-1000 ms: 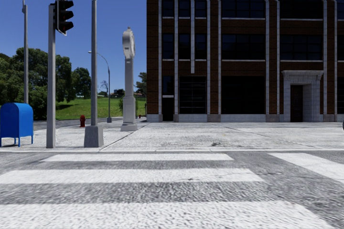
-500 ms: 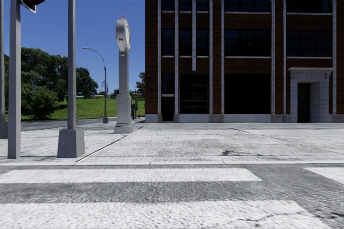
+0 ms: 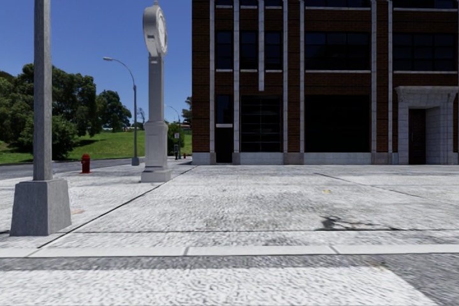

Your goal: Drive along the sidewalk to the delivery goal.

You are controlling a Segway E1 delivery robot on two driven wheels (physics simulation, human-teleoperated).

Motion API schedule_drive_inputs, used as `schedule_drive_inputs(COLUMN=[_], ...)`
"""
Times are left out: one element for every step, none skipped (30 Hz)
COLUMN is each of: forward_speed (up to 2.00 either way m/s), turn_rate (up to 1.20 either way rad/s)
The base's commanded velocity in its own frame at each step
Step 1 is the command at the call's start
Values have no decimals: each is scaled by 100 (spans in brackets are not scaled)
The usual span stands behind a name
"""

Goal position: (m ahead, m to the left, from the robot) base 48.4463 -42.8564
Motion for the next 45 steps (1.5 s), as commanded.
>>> schedule_drive_inputs(forward_speed=[200, 200, 200, 200, 200, 200, 200, 200, 200, 200, 200, 200, 200, 200, 200, 200, 200, 200, 200, 200, 200, 200, 200, 200, 200, 200, 200, 200, 200, 200, 200, 200, 200, 200, 200, 200, 200, 200, 200, 200, 200, 200, 200, 200, 200], turn_rate=[0, 0, 0, 0, 0, 0, 0, 0, 0, 0, 0, 0, 0, 0, -2, -10, -13, -14, -22, -22, -37, -49, -55, -59, -64, -65, -65, -66, -66, -67, -67, -67, -67, -67, -67, -67, -66, -66, -66, -66, -66, -65, -64, -64, -64])
